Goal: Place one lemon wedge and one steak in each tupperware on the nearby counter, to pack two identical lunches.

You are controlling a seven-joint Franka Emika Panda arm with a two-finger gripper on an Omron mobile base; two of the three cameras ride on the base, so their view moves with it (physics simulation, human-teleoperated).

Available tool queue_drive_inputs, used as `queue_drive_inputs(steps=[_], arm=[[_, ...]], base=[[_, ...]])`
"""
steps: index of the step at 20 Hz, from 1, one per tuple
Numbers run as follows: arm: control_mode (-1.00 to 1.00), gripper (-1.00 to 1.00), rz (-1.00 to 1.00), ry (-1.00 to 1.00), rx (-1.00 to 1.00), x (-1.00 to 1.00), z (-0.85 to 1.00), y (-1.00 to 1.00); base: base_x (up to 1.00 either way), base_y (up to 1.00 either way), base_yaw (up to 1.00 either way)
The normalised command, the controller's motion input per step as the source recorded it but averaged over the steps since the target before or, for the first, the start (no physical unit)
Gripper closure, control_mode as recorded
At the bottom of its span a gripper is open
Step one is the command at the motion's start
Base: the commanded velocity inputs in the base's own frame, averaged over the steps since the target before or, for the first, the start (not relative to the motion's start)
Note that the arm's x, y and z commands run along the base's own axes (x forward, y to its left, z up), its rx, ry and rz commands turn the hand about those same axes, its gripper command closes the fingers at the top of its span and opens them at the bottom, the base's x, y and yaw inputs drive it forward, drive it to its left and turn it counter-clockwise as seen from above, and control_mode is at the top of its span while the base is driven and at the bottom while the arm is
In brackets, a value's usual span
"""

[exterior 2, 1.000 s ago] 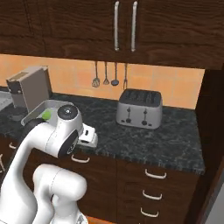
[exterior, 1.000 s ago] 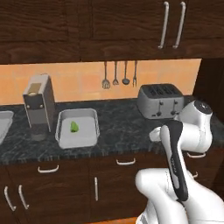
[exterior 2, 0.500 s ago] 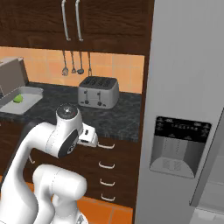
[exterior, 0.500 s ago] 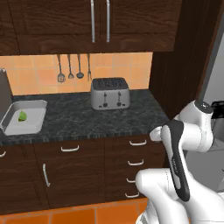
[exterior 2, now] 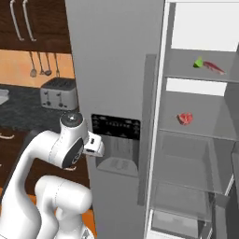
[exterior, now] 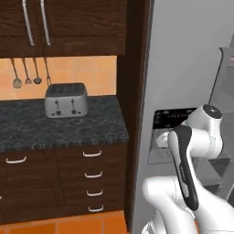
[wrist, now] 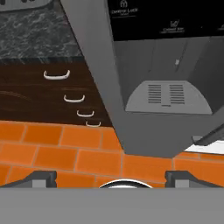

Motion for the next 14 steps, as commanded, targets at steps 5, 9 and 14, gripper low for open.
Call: queue_drive_inputs(steps=[5, 9, 14], arm=[[1.0, -1.0, 0.0, 0.0, 0.0, 0.0, 0.0, 0.0], [1.0, -1.0, 0.0, 0.0, 0.0, 0.0, 0.0, 0.0], [1.0, -1.0, 0.0, 0.0, 0.0, 0.0, 0.0, 0.0]], base=[[0.01, -0.97, 0.0], [0.07, -0.78, 0.0], [0.22, -0.48, 0.0]])
